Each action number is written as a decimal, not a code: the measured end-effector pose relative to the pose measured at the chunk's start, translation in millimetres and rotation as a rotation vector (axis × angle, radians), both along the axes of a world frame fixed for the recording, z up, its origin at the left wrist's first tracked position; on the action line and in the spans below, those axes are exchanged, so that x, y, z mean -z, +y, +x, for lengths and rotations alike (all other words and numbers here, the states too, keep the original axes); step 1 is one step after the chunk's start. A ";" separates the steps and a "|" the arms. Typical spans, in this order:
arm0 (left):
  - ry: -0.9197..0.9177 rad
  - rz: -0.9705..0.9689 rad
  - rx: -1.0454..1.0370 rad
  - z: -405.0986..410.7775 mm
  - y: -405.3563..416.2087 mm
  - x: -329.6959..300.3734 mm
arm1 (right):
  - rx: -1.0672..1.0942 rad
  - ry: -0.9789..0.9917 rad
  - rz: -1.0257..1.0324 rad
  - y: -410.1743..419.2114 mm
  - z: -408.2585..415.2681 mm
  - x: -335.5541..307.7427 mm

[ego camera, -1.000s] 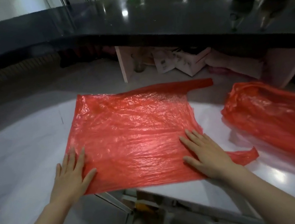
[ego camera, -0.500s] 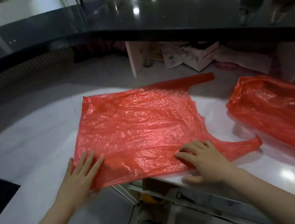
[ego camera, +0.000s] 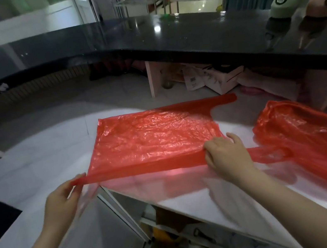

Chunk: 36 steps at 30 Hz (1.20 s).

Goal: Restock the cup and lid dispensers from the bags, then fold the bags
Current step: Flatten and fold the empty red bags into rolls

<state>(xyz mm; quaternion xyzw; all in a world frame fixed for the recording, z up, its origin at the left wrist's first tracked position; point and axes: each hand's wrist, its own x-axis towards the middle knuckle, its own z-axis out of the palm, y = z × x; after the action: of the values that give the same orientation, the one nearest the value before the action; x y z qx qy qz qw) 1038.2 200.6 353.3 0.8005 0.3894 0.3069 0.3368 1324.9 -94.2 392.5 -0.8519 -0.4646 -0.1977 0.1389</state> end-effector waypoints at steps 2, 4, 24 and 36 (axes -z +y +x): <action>-0.134 -0.113 -0.028 9.5 2.2 -9.2 | 0.001 -0.058 0.076 1.4 3.4 -4.3; -0.187 -0.108 -0.075 18.5 5.3 -12.8 | -0.017 -0.089 0.183 1.3 0.6 -3.5; -0.439 -0.686 -0.310 3.0 60.5 5.5 | 0.177 1.168 0.170 36.2 34.7 35.4; -0.735 -0.805 -0.184 0.4 80.6 -18.1 | 0.080 1.010 0.165 82.0 54.3 23.6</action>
<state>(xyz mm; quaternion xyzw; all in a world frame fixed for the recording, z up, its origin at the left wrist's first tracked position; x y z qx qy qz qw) 1038.6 281.3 371.4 0.4113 0.4009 0.4214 0.7018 1379.2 -12.2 368.9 -0.8445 -0.2894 0.1974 0.4050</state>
